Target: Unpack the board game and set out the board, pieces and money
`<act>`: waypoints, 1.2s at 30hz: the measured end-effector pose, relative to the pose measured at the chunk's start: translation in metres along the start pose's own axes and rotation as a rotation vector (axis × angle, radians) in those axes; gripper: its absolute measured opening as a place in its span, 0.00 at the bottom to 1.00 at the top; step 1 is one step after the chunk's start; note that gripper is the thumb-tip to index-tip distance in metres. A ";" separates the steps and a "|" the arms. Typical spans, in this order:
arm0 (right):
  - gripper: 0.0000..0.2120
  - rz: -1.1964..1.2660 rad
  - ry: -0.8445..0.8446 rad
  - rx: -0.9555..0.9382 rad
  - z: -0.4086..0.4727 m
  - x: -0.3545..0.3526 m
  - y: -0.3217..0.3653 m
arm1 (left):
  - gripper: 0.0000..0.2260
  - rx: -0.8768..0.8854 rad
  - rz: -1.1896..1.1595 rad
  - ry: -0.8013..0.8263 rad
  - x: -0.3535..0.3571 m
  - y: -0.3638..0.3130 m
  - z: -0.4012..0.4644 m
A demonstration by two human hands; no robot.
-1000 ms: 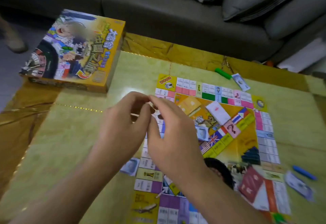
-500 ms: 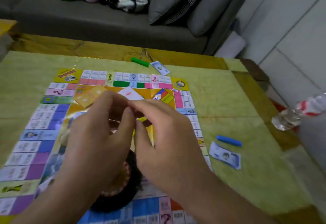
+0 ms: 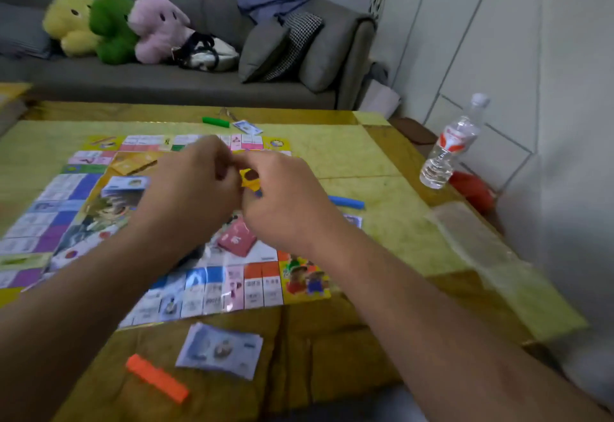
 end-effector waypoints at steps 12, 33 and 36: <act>0.24 -0.148 -0.197 0.380 -0.119 -0.115 -0.157 | 0.10 0.185 -0.087 0.220 0.054 -0.121 -0.081; 0.10 0.069 -0.758 0.543 -0.376 -0.238 -0.314 | 0.04 0.267 -0.789 0.950 0.291 -0.394 -0.167; 0.04 -0.144 -0.759 0.576 -0.412 -0.236 -0.348 | 0.09 0.184 -0.832 1.134 0.320 -0.408 -0.207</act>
Point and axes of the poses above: each hand's wrist, its own z-axis towards the middle knuckle, its own x-axis out of the palm, y = z × x, the point moved 5 cm from there along z, towards the middle knuckle, and after that the axes turned 13 degrees about x, right-handed, at the moved point
